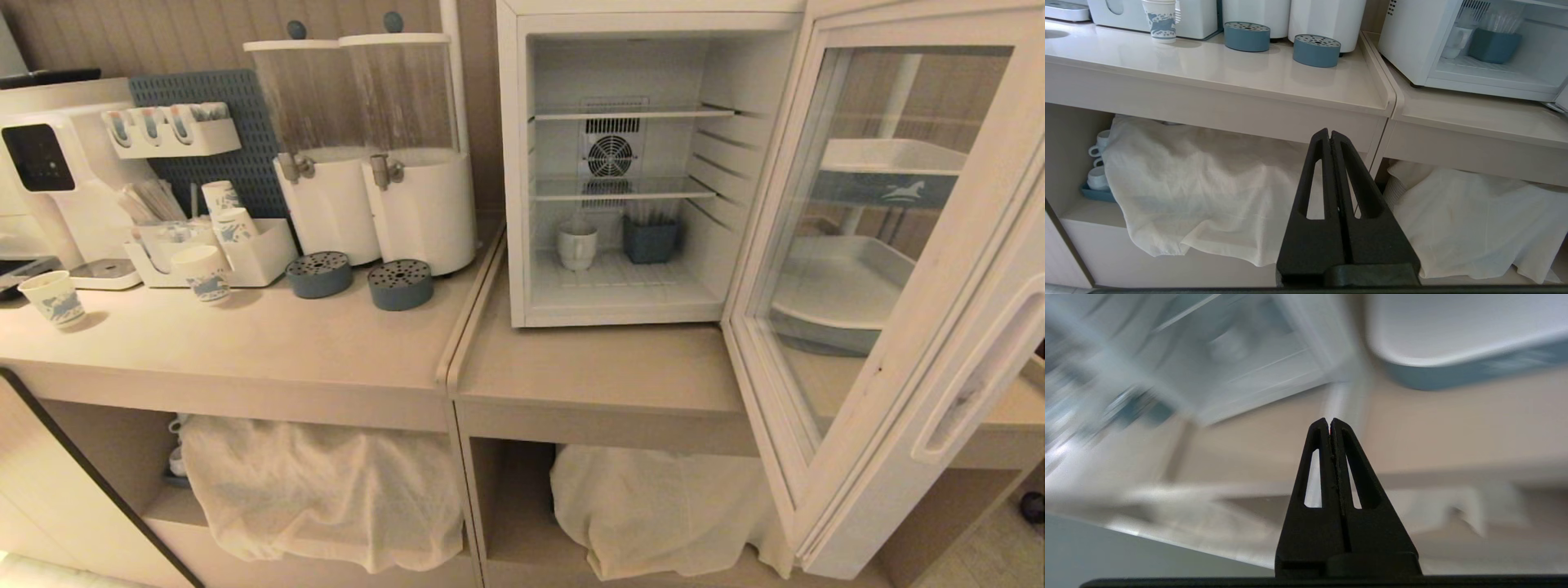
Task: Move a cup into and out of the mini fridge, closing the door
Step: Close the freezer door
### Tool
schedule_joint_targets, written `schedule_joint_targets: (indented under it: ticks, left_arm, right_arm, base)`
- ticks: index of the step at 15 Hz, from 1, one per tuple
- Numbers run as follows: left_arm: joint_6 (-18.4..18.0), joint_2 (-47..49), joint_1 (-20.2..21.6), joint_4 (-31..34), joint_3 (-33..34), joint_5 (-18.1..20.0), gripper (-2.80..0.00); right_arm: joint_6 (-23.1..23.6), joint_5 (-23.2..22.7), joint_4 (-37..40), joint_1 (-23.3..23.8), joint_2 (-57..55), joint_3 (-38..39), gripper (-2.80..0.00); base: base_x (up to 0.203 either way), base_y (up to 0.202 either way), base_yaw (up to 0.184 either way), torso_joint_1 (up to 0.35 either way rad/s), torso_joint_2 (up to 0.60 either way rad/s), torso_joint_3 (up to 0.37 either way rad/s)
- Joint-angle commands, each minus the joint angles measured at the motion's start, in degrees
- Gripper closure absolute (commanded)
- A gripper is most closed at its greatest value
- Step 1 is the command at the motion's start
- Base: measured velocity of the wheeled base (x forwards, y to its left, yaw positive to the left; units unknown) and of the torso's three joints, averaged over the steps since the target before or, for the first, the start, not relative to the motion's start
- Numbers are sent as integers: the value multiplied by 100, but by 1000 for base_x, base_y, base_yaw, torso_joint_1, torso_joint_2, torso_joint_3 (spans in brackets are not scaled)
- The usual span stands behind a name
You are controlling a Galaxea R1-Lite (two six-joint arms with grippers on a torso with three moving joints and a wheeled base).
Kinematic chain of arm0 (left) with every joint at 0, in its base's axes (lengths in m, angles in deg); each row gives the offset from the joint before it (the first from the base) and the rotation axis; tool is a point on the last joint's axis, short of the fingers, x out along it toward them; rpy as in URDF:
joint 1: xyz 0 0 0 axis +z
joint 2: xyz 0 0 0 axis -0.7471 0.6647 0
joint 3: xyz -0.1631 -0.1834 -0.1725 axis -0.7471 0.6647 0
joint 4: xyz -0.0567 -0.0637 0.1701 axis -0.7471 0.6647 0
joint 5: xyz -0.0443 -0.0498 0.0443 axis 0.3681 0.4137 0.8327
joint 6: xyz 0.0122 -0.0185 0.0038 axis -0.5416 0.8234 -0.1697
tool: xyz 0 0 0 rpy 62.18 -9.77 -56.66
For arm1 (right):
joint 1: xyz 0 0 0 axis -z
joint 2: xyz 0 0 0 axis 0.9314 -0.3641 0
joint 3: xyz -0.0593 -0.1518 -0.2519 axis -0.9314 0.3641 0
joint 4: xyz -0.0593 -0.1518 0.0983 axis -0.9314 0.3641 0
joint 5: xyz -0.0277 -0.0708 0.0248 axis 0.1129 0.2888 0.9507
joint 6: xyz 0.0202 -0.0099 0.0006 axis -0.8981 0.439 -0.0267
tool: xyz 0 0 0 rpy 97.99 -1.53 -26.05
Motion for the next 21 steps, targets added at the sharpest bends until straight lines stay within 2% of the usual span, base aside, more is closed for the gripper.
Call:
schedule_joint_targets:
  ticks: [1, 2, 4, 5, 8, 16, 18, 21]
  left_arm:
    - [13, -29, 0, -3, 229, -1, 0]
    - [13, -29, 0, -3, 229, -1, 0]
    - [13, -29, 0, -8, 229, -1, 0]
    - [13, -29, 0, -3, 229, -1, 0]
    - [13, -29, 0, -3, 229, -1, 0]
    - [13, -29, 0, -3, 229, -1, 0]
    - [13, -29, 0, -3, 229, -1, 0]
    - [22, -29, 0, -12, 229, -1, 0]
  right_arm:
    - [589, -1867, -500, 438, -912, 203, 0]
    - [1019, -2259, -687, 448, -1026, 377, 0]
    - [1546, -2877, -971, 413, -1144, 583, 0]
    - [1734, -3033, -1046, 295, -1252, 615, 0]
    - [1945, -3005, -1084, -199, -1320, 660, 0]
    - [1919, -1430, -1089, -1709, -1542, 379, 0]
    - [1817, -593, -1087, -2351, -1633, 187, 0]
    - [1361, 852, -1462, -3181, -2038, -302, 0]
  base:
    - [0, 0, 0, 0, 0, 0]
    - [0, 0, 0, 0, 0, 0]
    - [0, 0, 0, 0, 0, 0]
    - [0, 0, 0, 0, 0, 0]
    - [0, 0, 0, 0, 0, 0]
    - [0, 0, 0, 0, 0, 0]
    - [0, 0, 0, 0, 0, 0]
    - [0, 0, 0, 0, 0, 0]
